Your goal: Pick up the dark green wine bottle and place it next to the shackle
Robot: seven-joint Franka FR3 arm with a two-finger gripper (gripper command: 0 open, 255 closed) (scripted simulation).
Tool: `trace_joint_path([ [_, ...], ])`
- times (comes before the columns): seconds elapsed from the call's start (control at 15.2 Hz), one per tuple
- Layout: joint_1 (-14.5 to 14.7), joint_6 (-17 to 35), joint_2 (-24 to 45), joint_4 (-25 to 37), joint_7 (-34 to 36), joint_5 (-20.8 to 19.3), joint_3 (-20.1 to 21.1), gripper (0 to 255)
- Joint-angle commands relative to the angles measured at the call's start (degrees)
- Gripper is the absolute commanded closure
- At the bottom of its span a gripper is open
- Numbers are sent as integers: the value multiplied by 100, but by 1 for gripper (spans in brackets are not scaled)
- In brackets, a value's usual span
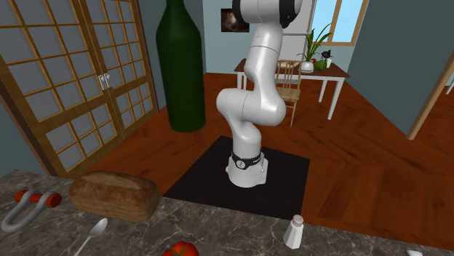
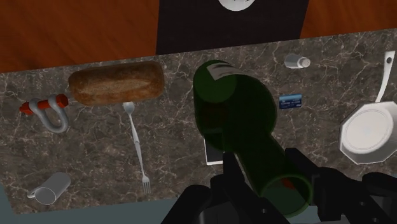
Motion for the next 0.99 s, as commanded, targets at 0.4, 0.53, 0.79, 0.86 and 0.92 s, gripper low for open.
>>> trace_joint_path([
  [0.4,-27,-107,330,446,-439,-141,-357,255],
  [0.53,-54,118,306,207,-702,-239,-575,255],
  [0.79,-108,560,345,-166,-1210,-410,-1016,255],
  [0.86,-123,669,373,-238,-1335,-445,-1127,255],
  [0.92,-137,777,408,-303,-1459,-477,-1239,255],
])
